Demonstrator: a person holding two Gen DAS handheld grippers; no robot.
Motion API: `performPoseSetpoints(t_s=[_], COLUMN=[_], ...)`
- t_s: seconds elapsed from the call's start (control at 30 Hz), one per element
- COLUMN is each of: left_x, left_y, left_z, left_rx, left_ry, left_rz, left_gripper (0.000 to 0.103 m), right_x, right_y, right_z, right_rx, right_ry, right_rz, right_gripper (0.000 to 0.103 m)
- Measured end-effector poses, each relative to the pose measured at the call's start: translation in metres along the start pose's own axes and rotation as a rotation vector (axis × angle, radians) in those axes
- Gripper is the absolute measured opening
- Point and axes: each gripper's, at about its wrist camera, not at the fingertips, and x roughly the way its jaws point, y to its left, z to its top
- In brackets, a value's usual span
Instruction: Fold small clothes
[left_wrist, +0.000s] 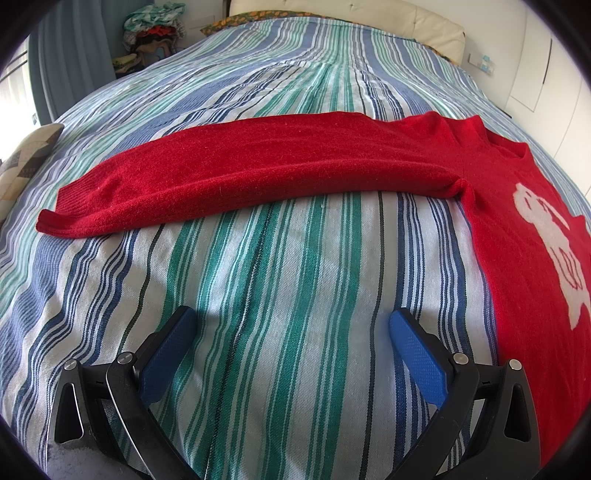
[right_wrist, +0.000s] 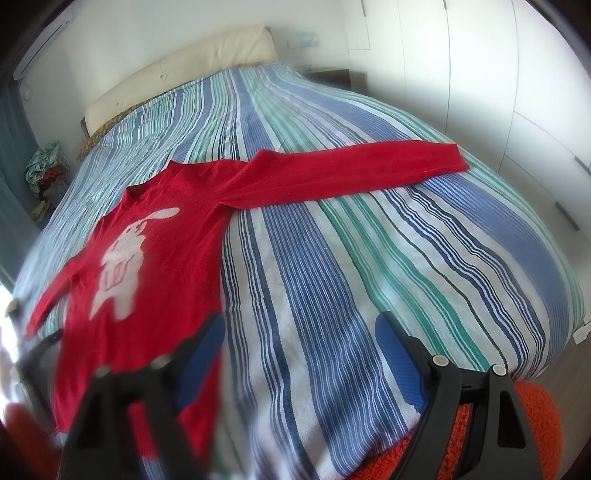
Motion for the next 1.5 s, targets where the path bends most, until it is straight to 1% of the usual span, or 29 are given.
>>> performPoseSetpoints(t_s=[1.5], left_x=[0.0000], left_y=[-0.0002], left_z=[-0.0002], left_rx=[0.000], left_ry=[-0.001], left_rz=[0.001], left_gripper=[0.103], right_x=[0.0039], right_y=[-0.0056], right_z=[0.0015], right_rx=[0.025], right_ry=[0.015], right_rz=[0.005], right_gripper=[0.083])
